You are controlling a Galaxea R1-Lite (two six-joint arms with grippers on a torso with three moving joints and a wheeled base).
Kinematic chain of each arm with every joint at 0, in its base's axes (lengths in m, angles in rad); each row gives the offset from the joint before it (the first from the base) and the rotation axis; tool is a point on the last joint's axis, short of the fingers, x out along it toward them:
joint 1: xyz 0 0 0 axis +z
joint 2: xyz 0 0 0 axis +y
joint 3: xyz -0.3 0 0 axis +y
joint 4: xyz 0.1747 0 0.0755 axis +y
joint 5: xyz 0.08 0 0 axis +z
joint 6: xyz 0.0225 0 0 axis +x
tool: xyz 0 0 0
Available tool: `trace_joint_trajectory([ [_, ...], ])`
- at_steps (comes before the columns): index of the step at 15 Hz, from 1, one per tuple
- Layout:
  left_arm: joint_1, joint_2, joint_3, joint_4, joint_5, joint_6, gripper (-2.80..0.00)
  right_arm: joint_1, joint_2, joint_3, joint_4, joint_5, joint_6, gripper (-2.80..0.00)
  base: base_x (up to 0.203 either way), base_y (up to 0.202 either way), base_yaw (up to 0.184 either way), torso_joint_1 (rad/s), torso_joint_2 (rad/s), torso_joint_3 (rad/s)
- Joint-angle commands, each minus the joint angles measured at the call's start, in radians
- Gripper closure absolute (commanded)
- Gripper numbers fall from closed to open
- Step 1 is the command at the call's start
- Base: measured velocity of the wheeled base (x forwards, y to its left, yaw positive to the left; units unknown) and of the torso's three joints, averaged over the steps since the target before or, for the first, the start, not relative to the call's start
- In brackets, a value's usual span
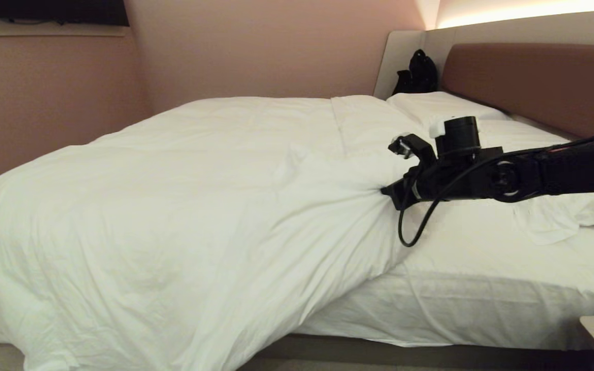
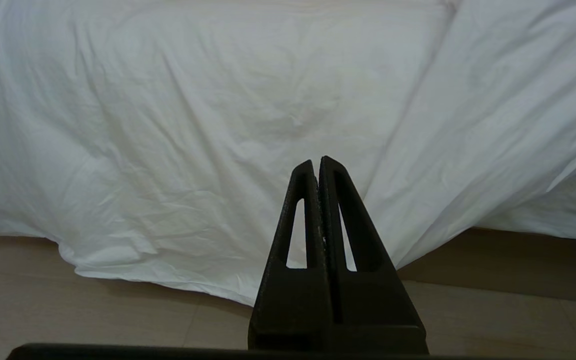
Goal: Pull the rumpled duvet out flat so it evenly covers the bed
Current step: Flatten the corners of the folded blanket
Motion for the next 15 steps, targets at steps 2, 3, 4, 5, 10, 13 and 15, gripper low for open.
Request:
trace_joint_trajectory([
  [2, 0.0, 0.0, 0.0, -0.001, 0.0, -0.001, 0.0, -0.009, -0.245, 0.202, -0.002, 0.007, -0.004, 0.0, 0.0, 0.0, 0.0, 0.0, 0.0, 0.0],
  [3, 0.0, 0.0, 0.0, -0.001, 0.0, -0.001, 0.0, -0.011, -0.293, 0.253, -0.003, 0.008, -0.005, 0.0, 0.0, 0.0, 0.0, 0.0, 0.0, 0.0],
  [4, 0.0, 0.0, 0.0, -0.001, 0.0, -0.001, 0.0, -0.015, -0.349, 0.3, -0.003, 0.009, -0.007, 0.0, 0.0, 0.0, 0.0, 0.0, 0.0, 0.0],
  [5, 0.0, 0.0, 0.0, -0.001, 0.0, -0.001, 0.0, -0.02, -0.4, 0.345, -0.002, 0.009, -0.012, 0.0, 0.0, 0.0, 0.0, 0.0, 0.0, 0.0],
  [10, 0.0, 0.0, 0.0, -0.001, 0.0, -0.001, 0.0, -0.035, -0.621, 0.596, -0.003, 0.006, -0.028, 0.0, 0.0, 0.0, 0.0, 0.0, 0.0, 0.0],
  [13, 0.0, 0.0, 0.0, -0.001, 0.0, -0.001, 0.0, -0.068, -0.692, 0.708, -0.003, 0.005, -0.028, 0.0, 0.0, 0.0, 0.0, 0.0, 0.0, 0.0],
  [15, 0.0, 0.0, 0.0, -0.001, 0.0, -0.001, 0.0, -0.082, -0.714, 0.728, -0.006, 0.008, -0.026, 0.0, 0.0, 0.0, 0.0, 0.0, 0.0, 0.0],
])
